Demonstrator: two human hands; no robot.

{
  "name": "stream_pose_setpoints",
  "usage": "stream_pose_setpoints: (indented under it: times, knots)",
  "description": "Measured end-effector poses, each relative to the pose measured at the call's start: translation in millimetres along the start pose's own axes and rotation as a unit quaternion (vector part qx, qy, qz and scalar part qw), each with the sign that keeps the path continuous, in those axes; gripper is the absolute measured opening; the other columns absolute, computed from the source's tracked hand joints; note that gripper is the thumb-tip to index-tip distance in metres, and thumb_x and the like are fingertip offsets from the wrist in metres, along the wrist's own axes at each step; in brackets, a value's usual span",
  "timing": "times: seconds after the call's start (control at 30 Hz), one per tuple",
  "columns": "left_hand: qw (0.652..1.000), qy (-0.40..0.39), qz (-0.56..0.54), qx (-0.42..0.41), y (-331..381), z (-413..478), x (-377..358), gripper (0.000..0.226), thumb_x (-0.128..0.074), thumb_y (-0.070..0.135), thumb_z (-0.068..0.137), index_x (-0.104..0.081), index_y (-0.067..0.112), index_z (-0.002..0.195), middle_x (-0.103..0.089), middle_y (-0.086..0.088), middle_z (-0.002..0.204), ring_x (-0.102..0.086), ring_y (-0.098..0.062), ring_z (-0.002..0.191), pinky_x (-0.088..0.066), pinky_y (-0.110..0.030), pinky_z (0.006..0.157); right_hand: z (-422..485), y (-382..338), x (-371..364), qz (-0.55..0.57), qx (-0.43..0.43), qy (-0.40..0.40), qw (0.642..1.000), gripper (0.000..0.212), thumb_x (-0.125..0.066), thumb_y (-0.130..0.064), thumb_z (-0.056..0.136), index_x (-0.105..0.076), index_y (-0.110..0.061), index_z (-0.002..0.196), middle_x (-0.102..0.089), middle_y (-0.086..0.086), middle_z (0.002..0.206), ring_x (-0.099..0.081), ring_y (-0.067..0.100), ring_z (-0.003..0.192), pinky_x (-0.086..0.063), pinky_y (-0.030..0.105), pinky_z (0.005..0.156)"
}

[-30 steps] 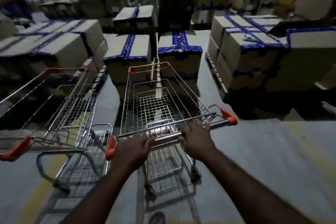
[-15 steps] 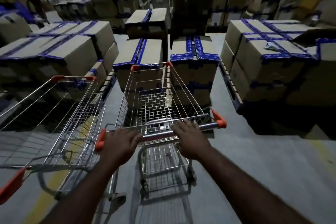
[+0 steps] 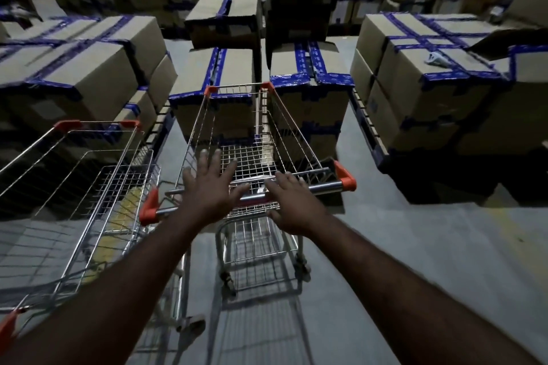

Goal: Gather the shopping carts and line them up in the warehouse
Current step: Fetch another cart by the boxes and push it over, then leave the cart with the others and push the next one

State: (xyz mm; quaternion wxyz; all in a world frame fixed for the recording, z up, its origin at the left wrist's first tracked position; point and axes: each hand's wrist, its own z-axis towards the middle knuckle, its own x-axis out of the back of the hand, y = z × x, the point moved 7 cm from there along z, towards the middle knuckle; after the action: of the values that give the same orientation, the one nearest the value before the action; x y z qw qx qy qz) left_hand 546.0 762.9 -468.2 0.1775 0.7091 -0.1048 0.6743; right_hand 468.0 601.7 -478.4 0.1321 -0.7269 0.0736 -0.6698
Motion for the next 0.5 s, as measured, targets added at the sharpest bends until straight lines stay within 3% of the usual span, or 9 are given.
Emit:
stream_pose_setpoints:
  times: [0.27, 0.4, 0.5]
  knots:
    - [0.993, 0.005, -0.038, -0.108, 85.0, 20.1, 7.4, 0.075, -0.032, 0.07, 0.093, -0.012, 0.036, 0.156, 0.012, -0.002, 0.166, 0.021, -0.026, 0.15, 0.004, -0.058, 0.119, -33.0, 35.5, 42.4, -0.042, -0.082, 0.118, 0.989, 0.066, -0.055, -0.044, 0.094, -0.03, -0.026, 0.152, -0.022, 0.006, 0.162, -0.013, 0.027, 0.15, -0.011, 0.059, 0.119]
    - [0.977, 0.0, -0.032, -0.211, 179.3, 36.1, 8.8, 0.076, -0.039, 0.068, 0.093, -0.017, 0.032, 0.156, 0.008, -0.005, 0.166, 0.016, -0.028, 0.151, -0.002, -0.056, 0.118, -107.3, 112.6, 67.6, -0.056, -0.214, 0.139, 0.965, 0.064, -0.049, -0.046, 0.097, -0.026, -0.025, 0.153, -0.018, 0.007, 0.164, -0.01, 0.027, 0.151, -0.008, 0.057, 0.12]
    - [0.942, 0.017, -0.007, -0.334, 292.0, 19.1, 11.3, 0.078, -0.038, 0.069, 0.092, -0.016, 0.031, 0.156, 0.002, -0.007, 0.166, 0.009, -0.03, 0.151, -0.011, -0.055, 0.117, -204.8, 169.3, 86.6, -0.058, -0.342, 0.158, 0.924, 0.066, -0.046, -0.048, 0.099, -0.023, -0.024, 0.155, -0.012, 0.007, 0.165, -0.006, 0.026, 0.152, -0.007, 0.055, 0.12]
